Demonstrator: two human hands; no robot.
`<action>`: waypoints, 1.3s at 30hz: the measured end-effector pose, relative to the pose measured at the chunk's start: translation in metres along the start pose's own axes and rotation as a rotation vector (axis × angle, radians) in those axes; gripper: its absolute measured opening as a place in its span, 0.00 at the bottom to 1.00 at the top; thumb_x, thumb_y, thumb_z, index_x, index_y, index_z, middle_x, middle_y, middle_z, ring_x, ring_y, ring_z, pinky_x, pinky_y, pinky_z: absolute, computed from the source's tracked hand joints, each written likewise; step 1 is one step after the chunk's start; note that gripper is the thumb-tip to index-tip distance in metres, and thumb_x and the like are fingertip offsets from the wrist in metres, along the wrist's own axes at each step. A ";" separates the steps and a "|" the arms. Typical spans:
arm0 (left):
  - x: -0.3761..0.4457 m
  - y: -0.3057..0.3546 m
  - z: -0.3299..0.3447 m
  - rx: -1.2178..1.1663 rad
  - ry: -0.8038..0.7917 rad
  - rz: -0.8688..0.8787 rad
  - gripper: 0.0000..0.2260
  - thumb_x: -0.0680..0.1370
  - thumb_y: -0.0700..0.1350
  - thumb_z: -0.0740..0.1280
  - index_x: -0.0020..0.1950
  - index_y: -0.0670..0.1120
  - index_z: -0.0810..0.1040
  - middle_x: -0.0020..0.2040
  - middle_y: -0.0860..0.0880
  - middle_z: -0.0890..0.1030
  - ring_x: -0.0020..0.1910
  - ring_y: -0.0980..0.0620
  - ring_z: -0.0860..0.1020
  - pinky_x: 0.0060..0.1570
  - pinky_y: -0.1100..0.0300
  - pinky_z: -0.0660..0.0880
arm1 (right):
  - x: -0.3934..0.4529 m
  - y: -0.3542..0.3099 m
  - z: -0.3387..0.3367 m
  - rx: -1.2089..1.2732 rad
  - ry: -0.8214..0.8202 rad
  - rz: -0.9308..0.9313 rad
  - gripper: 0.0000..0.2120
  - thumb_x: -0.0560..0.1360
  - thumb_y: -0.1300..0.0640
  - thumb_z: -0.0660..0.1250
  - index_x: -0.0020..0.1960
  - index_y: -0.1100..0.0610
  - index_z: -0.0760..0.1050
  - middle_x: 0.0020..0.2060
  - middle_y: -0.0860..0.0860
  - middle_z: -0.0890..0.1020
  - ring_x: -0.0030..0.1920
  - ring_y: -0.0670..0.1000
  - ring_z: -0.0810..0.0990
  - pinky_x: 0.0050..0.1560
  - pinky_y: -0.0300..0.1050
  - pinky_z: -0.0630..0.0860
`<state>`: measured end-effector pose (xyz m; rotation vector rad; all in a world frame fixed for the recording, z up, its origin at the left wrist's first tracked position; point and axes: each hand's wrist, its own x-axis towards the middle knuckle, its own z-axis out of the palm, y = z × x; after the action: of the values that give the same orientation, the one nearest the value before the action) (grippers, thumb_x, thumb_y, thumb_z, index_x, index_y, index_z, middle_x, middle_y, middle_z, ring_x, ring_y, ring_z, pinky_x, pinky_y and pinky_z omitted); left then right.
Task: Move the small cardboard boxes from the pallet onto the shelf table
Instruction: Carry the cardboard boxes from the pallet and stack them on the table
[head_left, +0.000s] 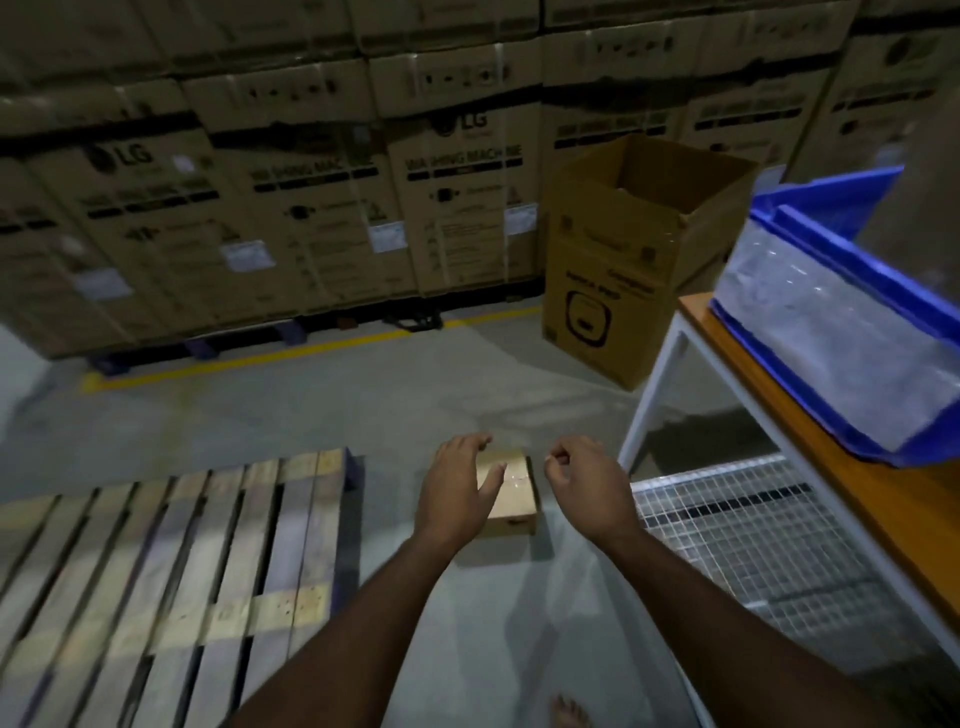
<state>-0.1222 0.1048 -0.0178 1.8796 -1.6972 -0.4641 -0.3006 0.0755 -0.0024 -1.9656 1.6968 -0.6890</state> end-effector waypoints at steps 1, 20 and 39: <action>0.008 -0.005 0.001 0.003 0.001 -0.025 0.17 0.81 0.50 0.68 0.69 0.47 0.76 0.64 0.50 0.79 0.66 0.51 0.74 0.63 0.57 0.70 | 0.011 0.002 0.006 0.006 -0.019 -0.006 0.04 0.77 0.57 0.65 0.46 0.55 0.78 0.45 0.51 0.81 0.49 0.52 0.77 0.49 0.49 0.74; 0.171 -0.128 0.019 -0.033 -0.085 -0.176 0.18 0.81 0.50 0.67 0.70 0.47 0.75 0.65 0.50 0.79 0.67 0.50 0.73 0.65 0.56 0.69 | 0.182 -0.006 0.124 -0.050 -0.155 0.079 0.02 0.76 0.55 0.65 0.45 0.51 0.75 0.42 0.47 0.77 0.46 0.50 0.76 0.44 0.46 0.72; 0.251 -0.309 0.259 -0.110 -0.199 -0.636 0.24 0.81 0.50 0.67 0.74 0.40 0.71 0.70 0.42 0.75 0.71 0.44 0.70 0.68 0.54 0.67 | 0.284 0.185 0.339 -0.075 -0.274 0.290 0.13 0.77 0.55 0.67 0.61 0.56 0.76 0.56 0.55 0.76 0.60 0.55 0.72 0.56 0.49 0.72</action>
<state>0.0021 -0.1737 -0.3816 2.3294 -1.1164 -0.9948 -0.1936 -0.2266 -0.3592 -1.7189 1.8027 -0.2430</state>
